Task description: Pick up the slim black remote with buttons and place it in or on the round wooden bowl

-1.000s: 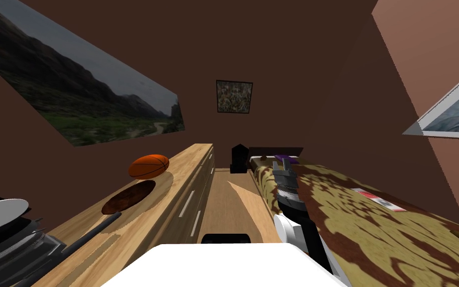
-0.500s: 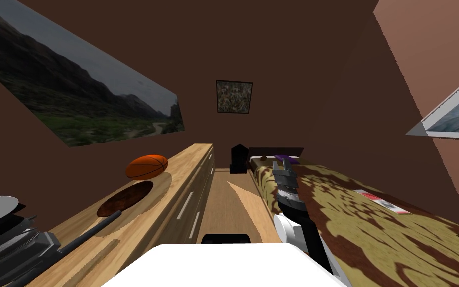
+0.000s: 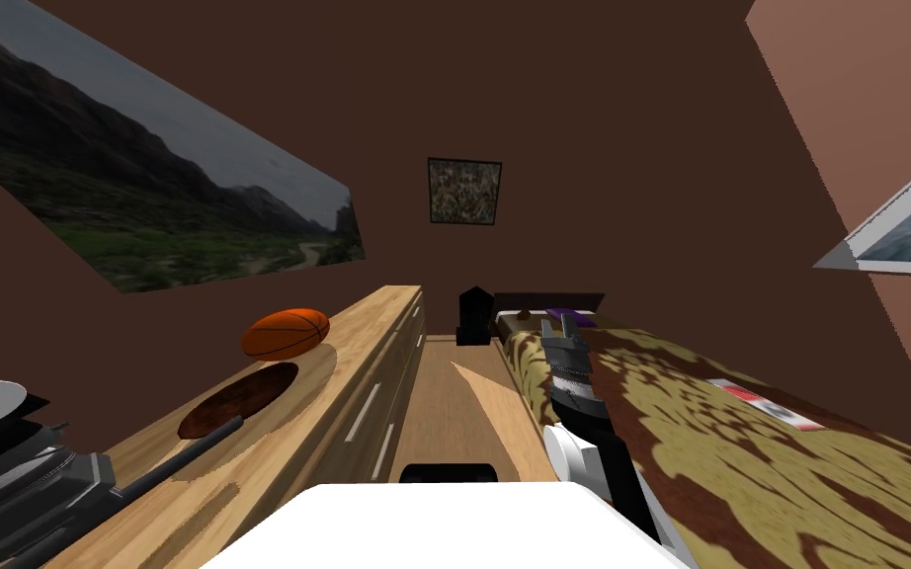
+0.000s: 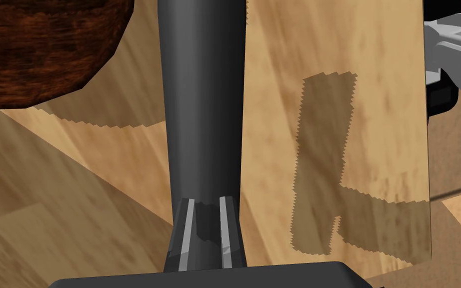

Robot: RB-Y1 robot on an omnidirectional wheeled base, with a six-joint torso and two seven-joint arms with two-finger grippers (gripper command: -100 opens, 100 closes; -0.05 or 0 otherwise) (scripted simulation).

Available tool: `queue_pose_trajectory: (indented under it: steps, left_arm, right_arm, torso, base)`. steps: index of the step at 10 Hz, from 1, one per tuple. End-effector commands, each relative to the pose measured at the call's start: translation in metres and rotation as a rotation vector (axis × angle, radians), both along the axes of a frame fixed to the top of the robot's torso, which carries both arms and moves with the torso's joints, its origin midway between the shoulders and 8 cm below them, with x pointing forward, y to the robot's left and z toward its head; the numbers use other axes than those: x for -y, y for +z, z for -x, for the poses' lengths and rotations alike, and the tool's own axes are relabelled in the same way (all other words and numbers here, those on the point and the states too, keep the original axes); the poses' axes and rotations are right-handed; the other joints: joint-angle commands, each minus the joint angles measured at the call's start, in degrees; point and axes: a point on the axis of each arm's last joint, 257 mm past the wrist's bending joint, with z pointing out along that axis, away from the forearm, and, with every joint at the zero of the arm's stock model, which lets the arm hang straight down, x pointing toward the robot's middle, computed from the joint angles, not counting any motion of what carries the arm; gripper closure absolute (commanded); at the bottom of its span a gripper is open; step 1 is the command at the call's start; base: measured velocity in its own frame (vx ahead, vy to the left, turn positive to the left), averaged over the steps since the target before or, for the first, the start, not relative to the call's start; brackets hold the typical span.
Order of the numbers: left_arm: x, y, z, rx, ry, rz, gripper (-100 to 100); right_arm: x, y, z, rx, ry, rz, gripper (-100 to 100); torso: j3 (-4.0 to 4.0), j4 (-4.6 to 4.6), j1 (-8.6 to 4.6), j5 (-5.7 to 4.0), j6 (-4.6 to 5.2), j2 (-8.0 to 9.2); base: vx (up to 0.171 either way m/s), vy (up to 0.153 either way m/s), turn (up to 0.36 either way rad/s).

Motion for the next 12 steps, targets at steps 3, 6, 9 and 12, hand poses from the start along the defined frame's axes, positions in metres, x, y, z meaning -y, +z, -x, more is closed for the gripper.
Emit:
queue_pose_trajectory:
  steps: [3, 6, 9, 12]
  left_arm:
    - [0.003, 0.006, 0.005, -0.015, -0.013, 0.023, 100]
    - [0.0, 0.008, 0.017, -0.046, 0.009, 0.029, 100]
    - [-0.01, 0.007, 0.043, -0.101, 0.079, 0.018, 100]
    - [-0.02, 0.007, 0.066, -0.148, 0.147, 0.001, 100]
  right_arm:
    - [0.0, 0.0, 0.0, 0.0, 0.0, 0.0, 0]
    - [0.0, 0.0, 0.0, 0.0, 0.0, 0.0, 0]
    - [0.0, 0.0, 0.0, 0.0, 0.0, 0.0, 0]
    - [0.0, 0.0, 0.0, 0.0, 0.0, 0.0, 0]
  torso:
    - [-0.01, 0.0, 0.03, 0.01, -0.03, -0.03]
    - [-0.12, -0.04, 0.07, 0.02, -0.06, -0.22]
    - [-0.24, -0.1, 0.15, 0.03, -0.1, -0.4]
    - [-0.41, -0.17, 0.22, 0.03, -0.11, -0.68]
  base:
    - [0.056, -0.003, 0.002]
    - [0.099, 0.005, 0.002]
    - [0.164, 0.016, 0.004]
    - [0.201, 0.042, 0.006]
